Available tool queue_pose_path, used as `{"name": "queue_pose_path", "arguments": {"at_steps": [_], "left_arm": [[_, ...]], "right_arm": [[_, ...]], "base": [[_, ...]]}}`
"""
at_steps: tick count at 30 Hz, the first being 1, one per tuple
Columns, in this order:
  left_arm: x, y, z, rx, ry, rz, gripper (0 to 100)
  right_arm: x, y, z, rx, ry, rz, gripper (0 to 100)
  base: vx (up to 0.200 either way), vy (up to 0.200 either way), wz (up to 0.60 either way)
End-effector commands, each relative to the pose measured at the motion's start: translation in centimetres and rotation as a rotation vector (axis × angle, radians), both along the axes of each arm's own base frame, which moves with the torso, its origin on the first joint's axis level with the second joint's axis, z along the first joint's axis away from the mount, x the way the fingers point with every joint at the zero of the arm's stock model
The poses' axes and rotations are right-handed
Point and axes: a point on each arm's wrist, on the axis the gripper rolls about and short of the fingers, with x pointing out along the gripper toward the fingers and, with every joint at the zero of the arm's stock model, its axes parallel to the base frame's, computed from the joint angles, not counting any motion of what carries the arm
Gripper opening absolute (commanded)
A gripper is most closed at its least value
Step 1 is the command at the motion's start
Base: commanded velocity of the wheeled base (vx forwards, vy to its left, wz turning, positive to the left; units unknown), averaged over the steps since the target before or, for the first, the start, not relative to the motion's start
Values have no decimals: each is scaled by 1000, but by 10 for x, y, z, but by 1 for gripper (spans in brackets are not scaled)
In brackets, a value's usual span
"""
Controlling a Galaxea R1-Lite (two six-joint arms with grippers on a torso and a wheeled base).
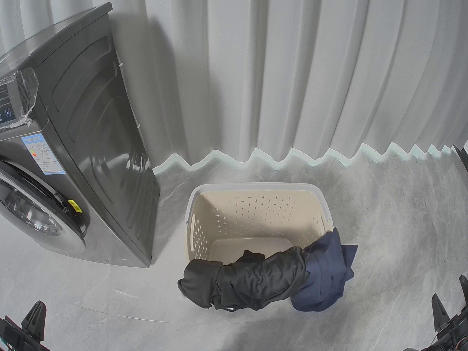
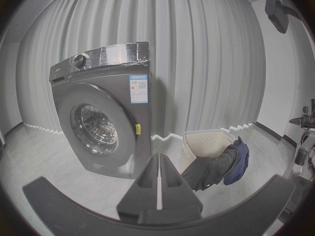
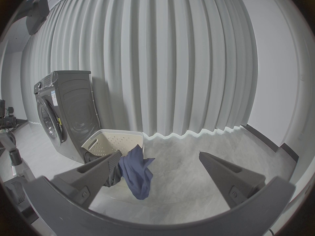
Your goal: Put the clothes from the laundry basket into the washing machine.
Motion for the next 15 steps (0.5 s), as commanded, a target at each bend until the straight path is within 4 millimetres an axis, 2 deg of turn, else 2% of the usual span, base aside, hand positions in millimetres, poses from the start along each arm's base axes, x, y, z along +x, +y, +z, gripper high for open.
{"name": "queue_pose_path", "arguments": {"at_steps": [1,15], "left_arm": [[0,0,-5,-1,-2,0,0],[0,0,-5,-1,-2,0,0]], "right_arm": [[0,0,-4,-1,5,1,100],[0,0,-4,-1,5,1,100]], "base": [[0,200,0],[0,200,0]]}}
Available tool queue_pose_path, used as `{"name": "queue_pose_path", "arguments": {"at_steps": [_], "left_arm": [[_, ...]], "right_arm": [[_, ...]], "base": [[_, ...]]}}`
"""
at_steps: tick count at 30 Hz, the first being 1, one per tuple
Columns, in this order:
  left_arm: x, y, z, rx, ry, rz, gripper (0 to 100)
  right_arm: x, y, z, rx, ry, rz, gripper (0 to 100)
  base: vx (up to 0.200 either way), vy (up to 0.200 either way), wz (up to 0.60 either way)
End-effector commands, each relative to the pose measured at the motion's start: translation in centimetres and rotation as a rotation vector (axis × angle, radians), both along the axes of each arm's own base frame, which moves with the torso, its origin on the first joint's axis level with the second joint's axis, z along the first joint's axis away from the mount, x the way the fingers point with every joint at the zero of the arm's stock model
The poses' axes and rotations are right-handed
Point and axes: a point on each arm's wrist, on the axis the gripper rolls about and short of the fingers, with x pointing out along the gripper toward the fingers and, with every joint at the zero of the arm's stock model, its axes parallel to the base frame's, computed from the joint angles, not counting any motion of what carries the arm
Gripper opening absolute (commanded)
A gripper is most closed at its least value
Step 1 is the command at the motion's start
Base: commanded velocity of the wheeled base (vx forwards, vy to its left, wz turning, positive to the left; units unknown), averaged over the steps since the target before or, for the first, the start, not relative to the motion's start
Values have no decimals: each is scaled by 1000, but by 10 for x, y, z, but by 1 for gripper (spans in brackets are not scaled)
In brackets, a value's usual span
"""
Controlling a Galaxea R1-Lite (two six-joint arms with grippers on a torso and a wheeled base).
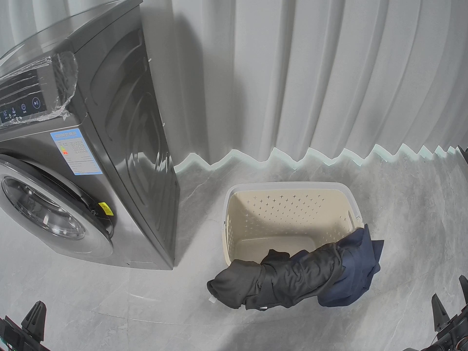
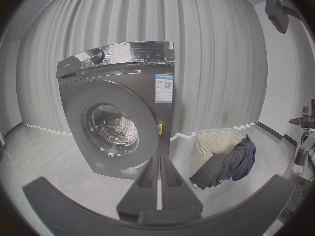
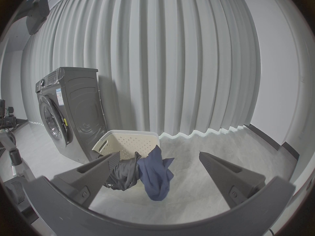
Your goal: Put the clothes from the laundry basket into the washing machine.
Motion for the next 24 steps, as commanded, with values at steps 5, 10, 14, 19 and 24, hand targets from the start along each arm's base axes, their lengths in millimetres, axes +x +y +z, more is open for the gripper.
{"name": "queue_pose_path", "arguments": {"at_steps": [5,10,14,19,24], "left_arm": [[0,0,-5,1,-2,0,0],[0,0,-5,-1,-2,0,0],[0,0,-5,1,-2,0,0],[0,0,-5,-1,-2,0,0],[0,0,-5,-1,-2,0,0]], "right_arm": [[0,0,-4,0,4,1,100],[0,0,-4,0,4,1,100],[0,0,-4,-1,4,1,100],[0,0,-4,-1,4,1,100],[0,0,-4,0,4,1,100]], "base": [[0,200,0],[0,200,0],[0,200,0],[0,200,0],[0,200,0]]}}
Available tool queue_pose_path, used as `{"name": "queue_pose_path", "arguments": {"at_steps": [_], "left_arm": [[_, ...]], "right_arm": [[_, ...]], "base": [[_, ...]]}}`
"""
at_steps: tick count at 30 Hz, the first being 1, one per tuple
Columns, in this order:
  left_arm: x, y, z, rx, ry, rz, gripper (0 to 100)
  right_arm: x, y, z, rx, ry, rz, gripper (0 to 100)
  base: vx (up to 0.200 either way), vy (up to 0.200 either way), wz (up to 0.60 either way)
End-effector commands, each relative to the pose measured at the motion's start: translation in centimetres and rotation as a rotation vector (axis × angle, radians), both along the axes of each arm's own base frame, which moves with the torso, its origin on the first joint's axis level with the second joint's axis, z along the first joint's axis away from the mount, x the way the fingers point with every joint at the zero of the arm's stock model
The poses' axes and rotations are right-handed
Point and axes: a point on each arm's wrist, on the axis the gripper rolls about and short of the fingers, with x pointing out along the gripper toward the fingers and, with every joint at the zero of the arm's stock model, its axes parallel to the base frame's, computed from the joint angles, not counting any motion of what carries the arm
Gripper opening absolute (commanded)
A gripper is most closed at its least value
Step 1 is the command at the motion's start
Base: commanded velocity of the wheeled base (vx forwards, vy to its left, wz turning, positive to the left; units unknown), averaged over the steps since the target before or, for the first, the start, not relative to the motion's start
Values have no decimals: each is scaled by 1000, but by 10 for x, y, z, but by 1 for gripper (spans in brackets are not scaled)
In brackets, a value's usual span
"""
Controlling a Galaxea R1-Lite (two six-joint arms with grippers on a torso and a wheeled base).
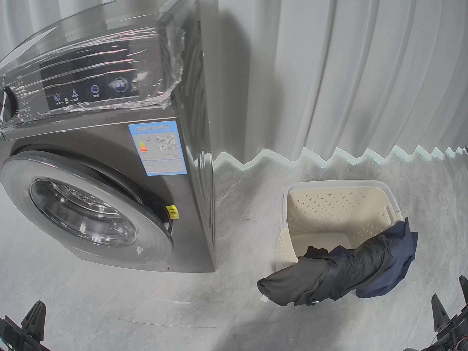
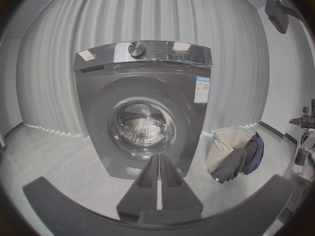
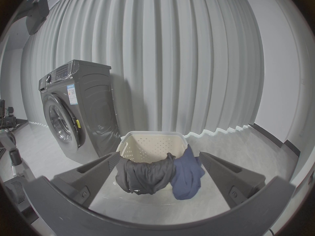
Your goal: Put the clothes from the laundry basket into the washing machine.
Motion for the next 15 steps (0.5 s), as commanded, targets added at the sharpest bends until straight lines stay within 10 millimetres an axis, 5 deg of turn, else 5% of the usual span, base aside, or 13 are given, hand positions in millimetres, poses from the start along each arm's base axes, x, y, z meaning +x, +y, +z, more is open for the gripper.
{"name": "queue_pose_path", "arguments": {"at_steps": [1,7,15], "left_arm": [[0,0,-5,0,-1,0,0],[0,0,-5,0,-1,0,0],[0,0,-5,1,-1,0,0]], "right_arm": [[0,0,-4,-1,4,0,100],[0,0,-4,0,4,0,100],[0,0,-4,0,4,0,100]], "base": [[0,200,0],[0,200,0],[0,0,0]]}}
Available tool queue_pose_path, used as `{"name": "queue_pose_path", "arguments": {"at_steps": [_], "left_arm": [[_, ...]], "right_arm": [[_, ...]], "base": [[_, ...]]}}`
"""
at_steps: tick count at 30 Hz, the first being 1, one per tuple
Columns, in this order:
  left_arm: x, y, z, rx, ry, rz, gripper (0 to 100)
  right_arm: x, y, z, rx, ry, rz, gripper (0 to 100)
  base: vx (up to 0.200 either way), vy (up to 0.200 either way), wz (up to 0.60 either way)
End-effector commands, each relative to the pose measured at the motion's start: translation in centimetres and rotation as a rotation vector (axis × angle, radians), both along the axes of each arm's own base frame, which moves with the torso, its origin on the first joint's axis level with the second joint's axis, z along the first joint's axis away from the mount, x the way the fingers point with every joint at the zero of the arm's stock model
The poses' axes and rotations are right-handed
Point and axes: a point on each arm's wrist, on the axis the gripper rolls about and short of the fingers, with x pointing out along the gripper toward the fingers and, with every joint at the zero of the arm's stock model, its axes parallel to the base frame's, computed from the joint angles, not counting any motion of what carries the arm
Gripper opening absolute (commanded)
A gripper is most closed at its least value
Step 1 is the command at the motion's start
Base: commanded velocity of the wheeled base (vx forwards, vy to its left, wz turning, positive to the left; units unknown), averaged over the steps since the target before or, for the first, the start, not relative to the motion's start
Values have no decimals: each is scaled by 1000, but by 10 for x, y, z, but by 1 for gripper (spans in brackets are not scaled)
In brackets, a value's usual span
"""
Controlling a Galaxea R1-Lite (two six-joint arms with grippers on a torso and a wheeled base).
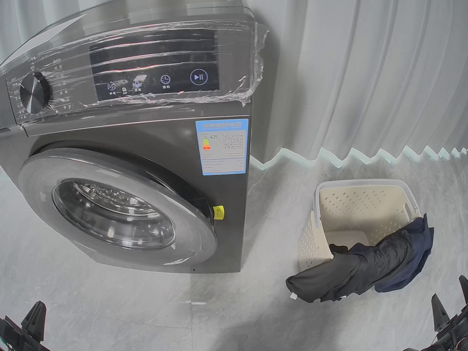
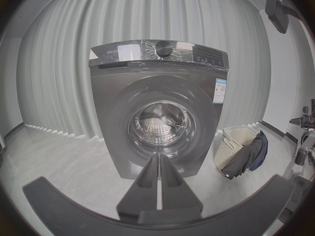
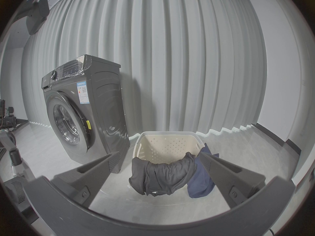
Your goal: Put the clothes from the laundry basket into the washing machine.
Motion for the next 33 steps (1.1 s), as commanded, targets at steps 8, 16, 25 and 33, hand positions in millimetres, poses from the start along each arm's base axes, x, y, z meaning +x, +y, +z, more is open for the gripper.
{"name": "queue_pose_path", "arguments": {"at_steps": [8,16,25,33], "left_arm": [[0,0,-5,0,-2,0,0],[0,0,-5,0,-2,0,0],[0,0,-5,-1,-2,0,0],[0,0,-5,-1,-2,0,0]], "right_arm": [[0,0,-4,0,4,1,100],[0,0,-4,0,4,1,100],[0,0,-4,-2,4,1,100],[0,0,-4,-2,4,1,100]], "base": [[-25,0,0],[-50,0,0],[0,133,0],[0,200,0]]}}
